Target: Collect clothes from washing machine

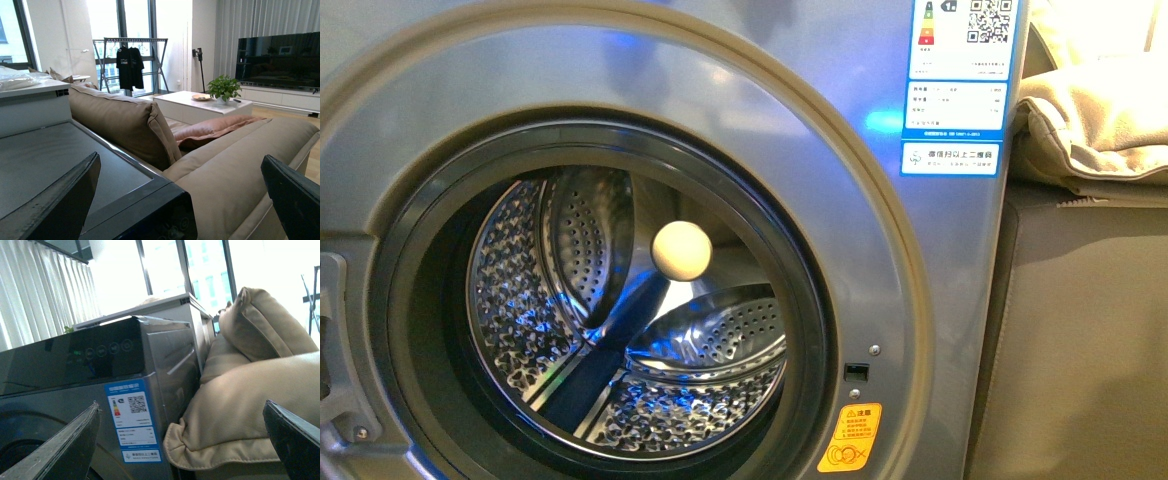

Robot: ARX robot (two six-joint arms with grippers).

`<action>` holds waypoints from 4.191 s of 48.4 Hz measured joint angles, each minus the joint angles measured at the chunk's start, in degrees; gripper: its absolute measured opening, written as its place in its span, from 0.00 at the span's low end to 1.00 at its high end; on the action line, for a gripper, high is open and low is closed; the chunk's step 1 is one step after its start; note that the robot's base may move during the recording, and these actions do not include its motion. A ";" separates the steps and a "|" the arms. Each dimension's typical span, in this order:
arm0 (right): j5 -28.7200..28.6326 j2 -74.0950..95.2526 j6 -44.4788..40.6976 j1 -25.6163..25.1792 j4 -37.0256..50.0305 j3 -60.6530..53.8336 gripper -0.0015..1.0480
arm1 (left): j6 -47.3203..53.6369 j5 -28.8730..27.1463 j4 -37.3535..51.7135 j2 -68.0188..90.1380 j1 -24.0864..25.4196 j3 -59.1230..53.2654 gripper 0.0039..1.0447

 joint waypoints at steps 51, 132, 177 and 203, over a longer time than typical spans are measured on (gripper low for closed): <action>17.57 -22.43 -19.08 8.09 -23.78 -24.04 0.02 | -3.34 -31.61 17.79 -43.67 10.93 -72.78 0.28; 17.73 -37.07 -19.08 8.17 -30.14 -32.20 0.02 | -3.91 -8.09 22.47 -95.73 34.14 -136.72 0.03; 17.73 -37.07 -19.12 8.17 -30.14 -32.20 0.93 | -3.93 -8.11 22.16 -96.39 34.14 -136.72 0.94; 17.73 -37.07 -19.12 8.17 -30.14 -32.20 0.93 | -3.93 -8.11 22.16 -96.39 34.14 -136.72 0.94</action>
